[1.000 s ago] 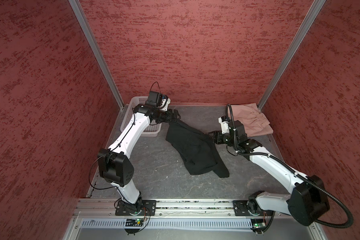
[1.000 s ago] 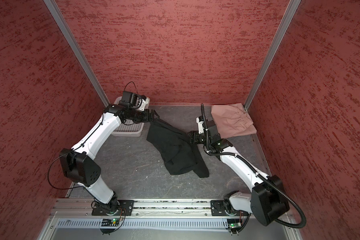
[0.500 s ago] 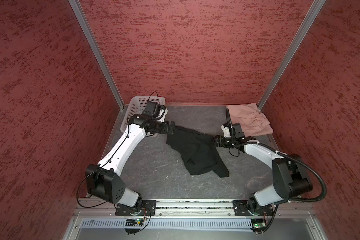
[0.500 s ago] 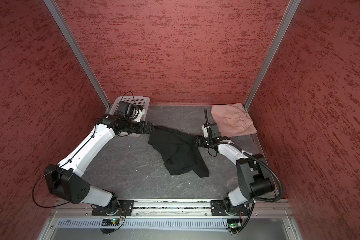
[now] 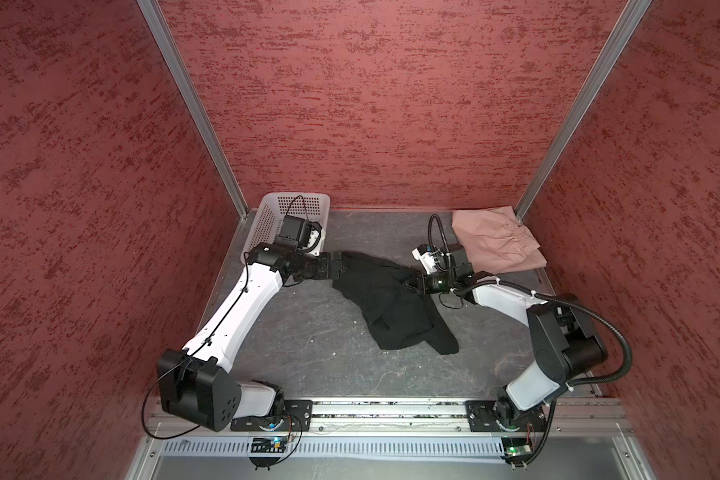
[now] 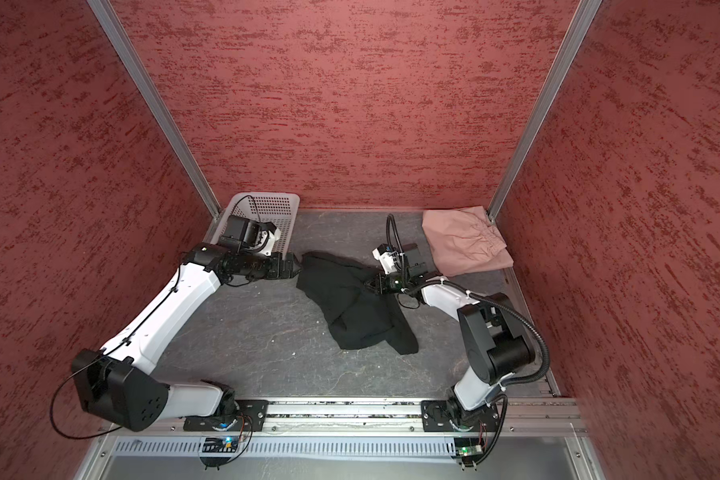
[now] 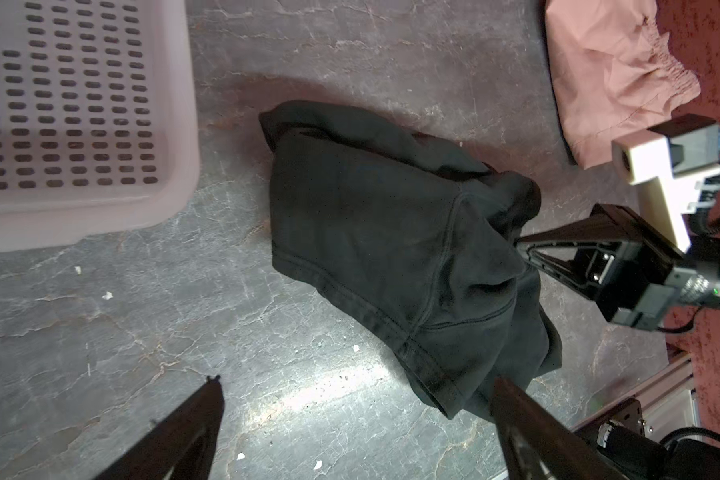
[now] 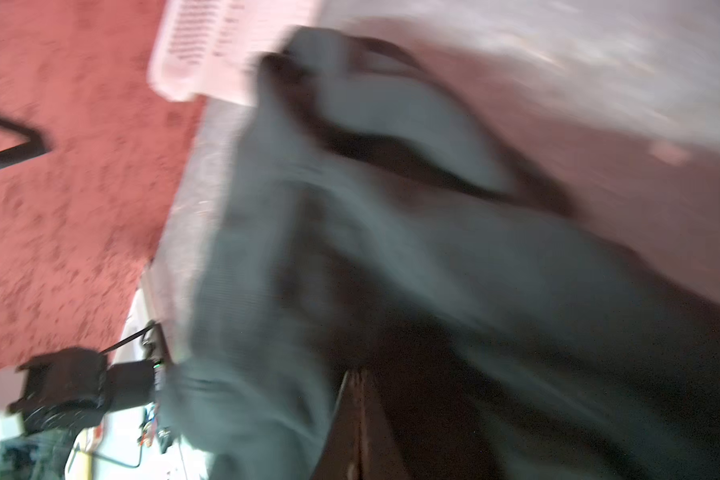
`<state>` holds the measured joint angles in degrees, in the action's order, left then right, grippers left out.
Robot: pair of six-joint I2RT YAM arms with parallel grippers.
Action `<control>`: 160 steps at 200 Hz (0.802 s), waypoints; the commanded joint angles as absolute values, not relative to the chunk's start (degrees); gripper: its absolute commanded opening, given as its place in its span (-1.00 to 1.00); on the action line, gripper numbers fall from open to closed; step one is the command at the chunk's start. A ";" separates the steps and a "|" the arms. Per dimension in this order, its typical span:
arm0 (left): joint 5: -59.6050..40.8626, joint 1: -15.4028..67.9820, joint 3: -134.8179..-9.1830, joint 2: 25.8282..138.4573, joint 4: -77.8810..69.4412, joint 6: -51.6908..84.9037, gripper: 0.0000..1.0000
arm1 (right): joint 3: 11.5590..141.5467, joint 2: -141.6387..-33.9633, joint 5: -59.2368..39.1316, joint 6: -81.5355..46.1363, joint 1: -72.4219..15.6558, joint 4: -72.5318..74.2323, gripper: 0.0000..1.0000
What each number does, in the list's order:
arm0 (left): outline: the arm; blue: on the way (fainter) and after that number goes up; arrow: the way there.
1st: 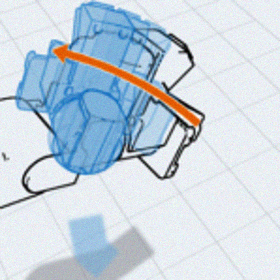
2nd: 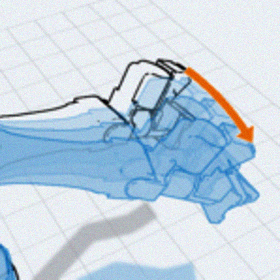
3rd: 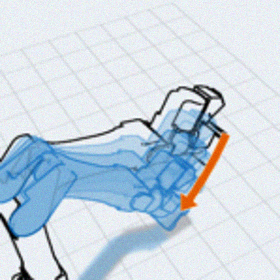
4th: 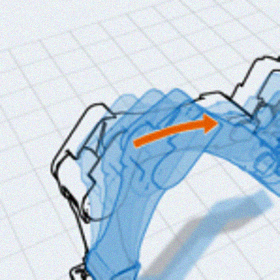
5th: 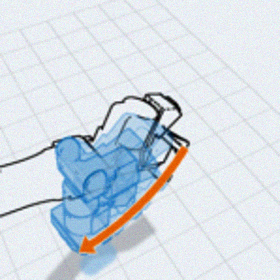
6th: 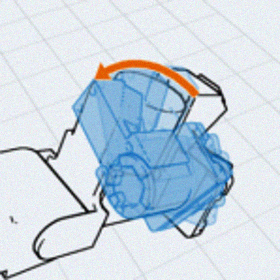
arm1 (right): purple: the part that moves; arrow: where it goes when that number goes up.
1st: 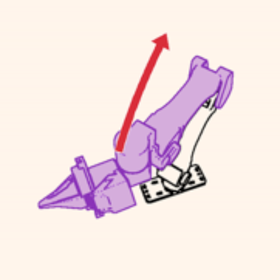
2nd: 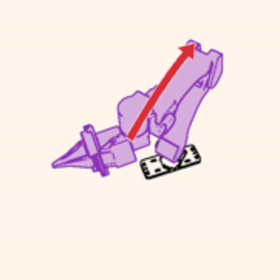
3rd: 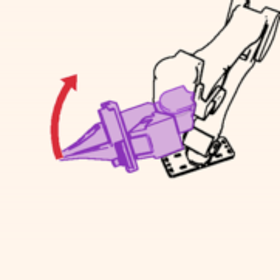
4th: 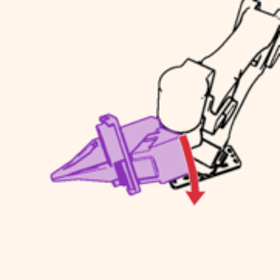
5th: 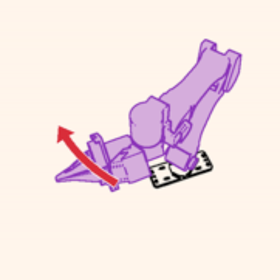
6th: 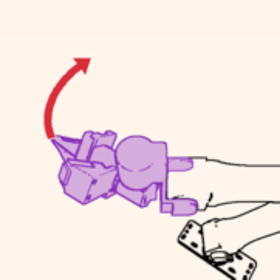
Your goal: Fold and stack the shorts
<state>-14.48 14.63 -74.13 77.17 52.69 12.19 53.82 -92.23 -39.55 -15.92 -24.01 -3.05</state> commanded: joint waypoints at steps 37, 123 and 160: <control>-14.29 9.44 -73.75 72.98 54.51 11.87 0.99 | 61.58 -88.77 -30.34 -21.12 -34.10 -4.53 -0.24; -16.78 17.69 -64.33 80.91 30.93 15.90 0.99 | 53.63 -90.62 -23.53 -15.38 -16.13 -7.67 0.56; -10.81 16.24 -73.10 94.56 23.12 12.90 0.99 | 51.63 -96.51 -31.38 -15.02 -15.00 -1.04 0.56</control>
